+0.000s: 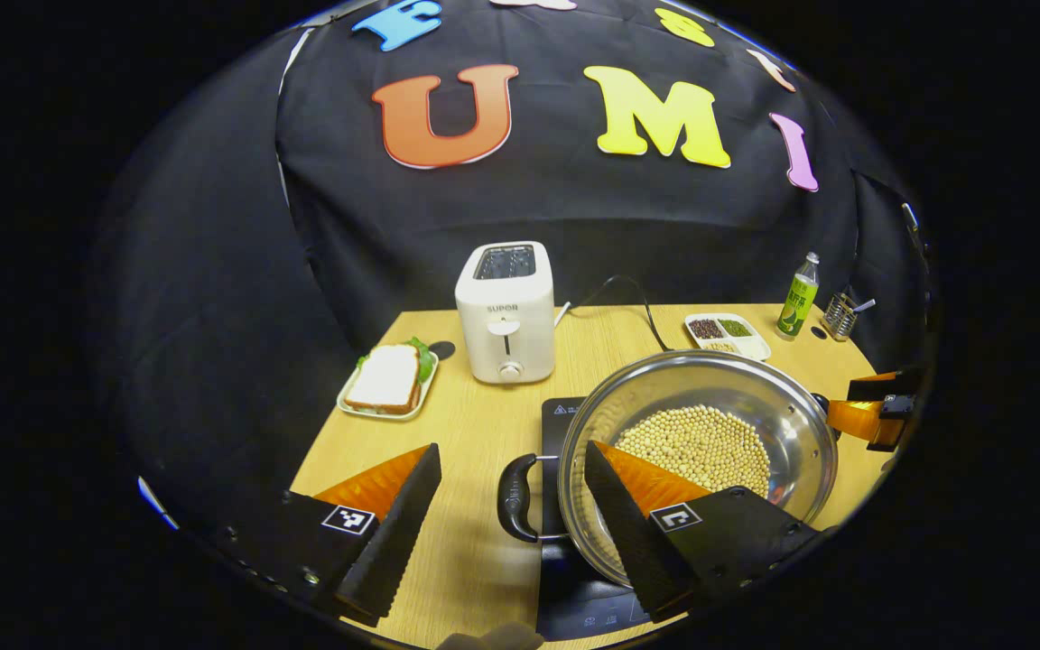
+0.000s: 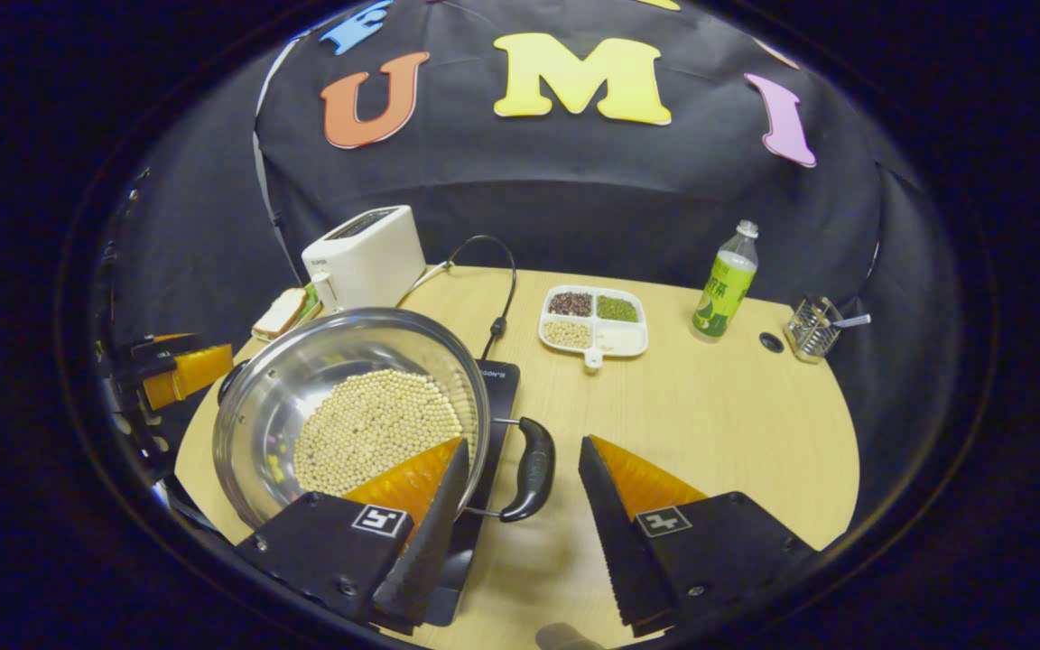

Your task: First push the handle of the pot to place it horizontally, then grasp the pot with both hands and set it on the induction cooktop.

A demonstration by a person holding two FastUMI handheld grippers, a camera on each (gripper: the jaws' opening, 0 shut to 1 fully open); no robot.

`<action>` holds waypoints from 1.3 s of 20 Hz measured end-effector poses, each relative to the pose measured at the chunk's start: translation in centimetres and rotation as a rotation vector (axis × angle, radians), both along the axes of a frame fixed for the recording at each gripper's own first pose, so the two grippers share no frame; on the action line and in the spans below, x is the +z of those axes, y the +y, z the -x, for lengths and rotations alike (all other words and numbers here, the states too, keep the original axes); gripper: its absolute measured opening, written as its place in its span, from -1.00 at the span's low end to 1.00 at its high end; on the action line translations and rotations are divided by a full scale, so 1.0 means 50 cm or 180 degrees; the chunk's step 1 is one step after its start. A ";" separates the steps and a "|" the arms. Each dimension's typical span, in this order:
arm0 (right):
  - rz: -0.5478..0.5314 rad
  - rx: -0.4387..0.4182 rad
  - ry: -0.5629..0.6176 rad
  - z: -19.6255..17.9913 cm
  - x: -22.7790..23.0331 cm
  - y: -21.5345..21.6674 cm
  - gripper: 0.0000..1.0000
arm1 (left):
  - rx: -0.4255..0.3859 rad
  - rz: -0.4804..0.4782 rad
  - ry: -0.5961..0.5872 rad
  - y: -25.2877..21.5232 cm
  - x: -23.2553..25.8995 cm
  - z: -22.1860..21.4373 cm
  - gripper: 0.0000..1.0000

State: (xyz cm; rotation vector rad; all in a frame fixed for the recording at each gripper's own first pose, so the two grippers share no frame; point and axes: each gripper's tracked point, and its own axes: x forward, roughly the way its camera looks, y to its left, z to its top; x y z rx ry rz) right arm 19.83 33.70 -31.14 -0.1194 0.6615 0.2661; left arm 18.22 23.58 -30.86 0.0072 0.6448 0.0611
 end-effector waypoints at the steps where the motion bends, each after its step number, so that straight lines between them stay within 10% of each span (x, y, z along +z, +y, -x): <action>1: 0.0020 0.0022 -0.0071 0.004 0.014 -0.003 0.56 | 0.0000 -0.0015 -0.0061 -0.008 0.018 0.008 0.89; 11: 0.0043 0.0132 -0.0798 0.106 0.201 -0.119 0.63 | -0.0134 0.0046 -0.0832 -0.184 0.239 0.110 0.94; 26: -0.0218 -0.0035 -0.1833 0.302 0.530 -0.528 1.00 | -0.0100 0.0112 -0.1755 -0.546 0.561 0.330 0.93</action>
